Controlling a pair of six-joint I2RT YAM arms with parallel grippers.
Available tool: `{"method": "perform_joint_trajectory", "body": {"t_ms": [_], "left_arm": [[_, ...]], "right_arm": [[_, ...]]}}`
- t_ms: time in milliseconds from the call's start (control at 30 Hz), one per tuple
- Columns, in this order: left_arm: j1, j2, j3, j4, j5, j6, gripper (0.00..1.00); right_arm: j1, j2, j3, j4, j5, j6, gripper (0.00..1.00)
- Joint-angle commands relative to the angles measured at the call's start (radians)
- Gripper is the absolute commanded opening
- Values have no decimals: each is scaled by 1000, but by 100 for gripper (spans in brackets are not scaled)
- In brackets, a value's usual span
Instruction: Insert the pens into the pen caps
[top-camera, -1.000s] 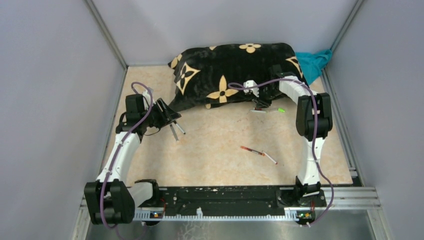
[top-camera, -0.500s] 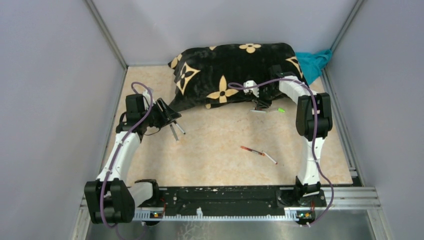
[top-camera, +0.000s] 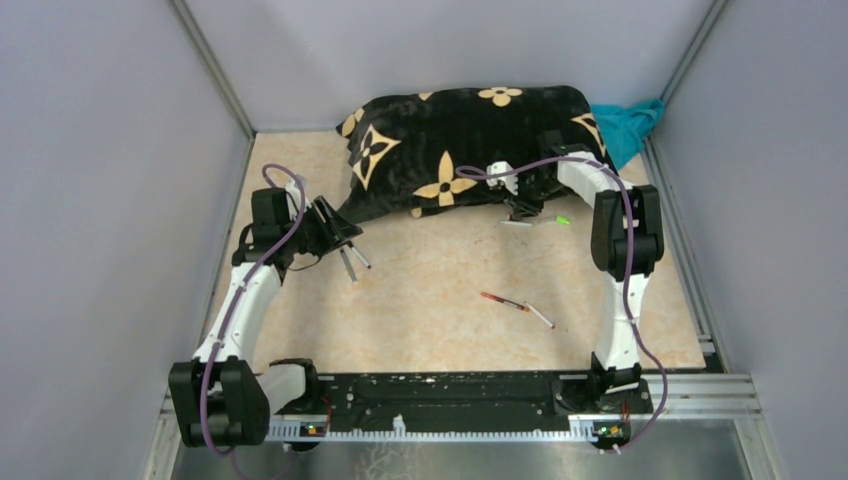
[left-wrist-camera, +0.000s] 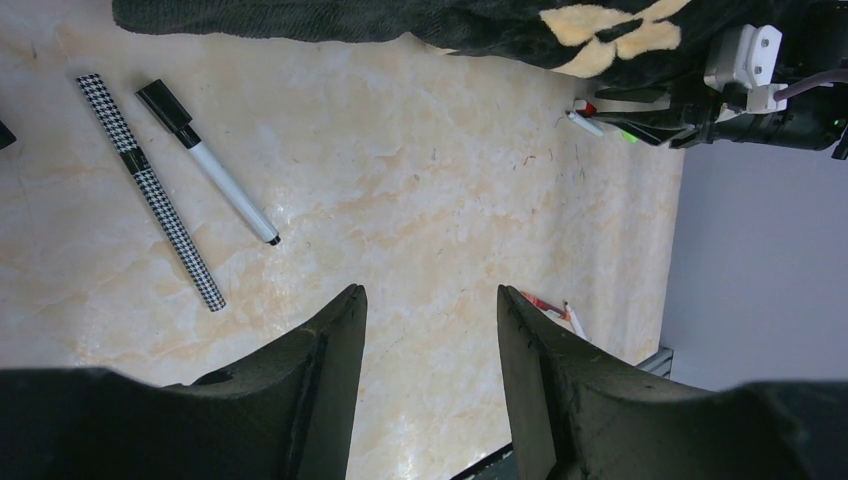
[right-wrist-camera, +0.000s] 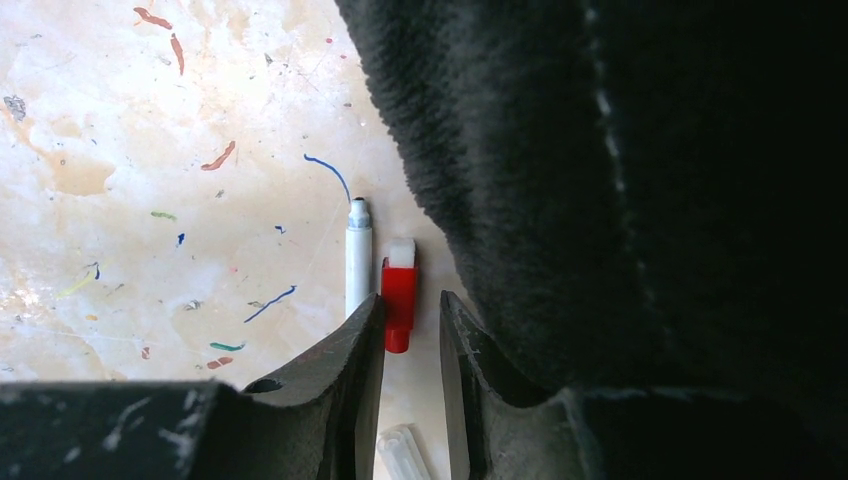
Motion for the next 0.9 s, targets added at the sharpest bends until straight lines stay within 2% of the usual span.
{"method": "perform_joint_trajectory", "body": {"t_ms": [0, 133, 333, 867], "left_arm": [[6, -7, -2, 17, 14, -3, 56], [6, -6, -2, 17, 16, -5, 56], [6, -9, -1, 17, 17, -8, 56], [6, -10, -4, 18, 19, -13, 56]], "right_arm": [[7, 34, 17, 14, 31, -23, 26], [10, 33, 6, 7, 45, -53, 27], [13, 10, -46, 57, 73, -62, 33], [20, 14, -33, -1, 28, -85, 34]]}}
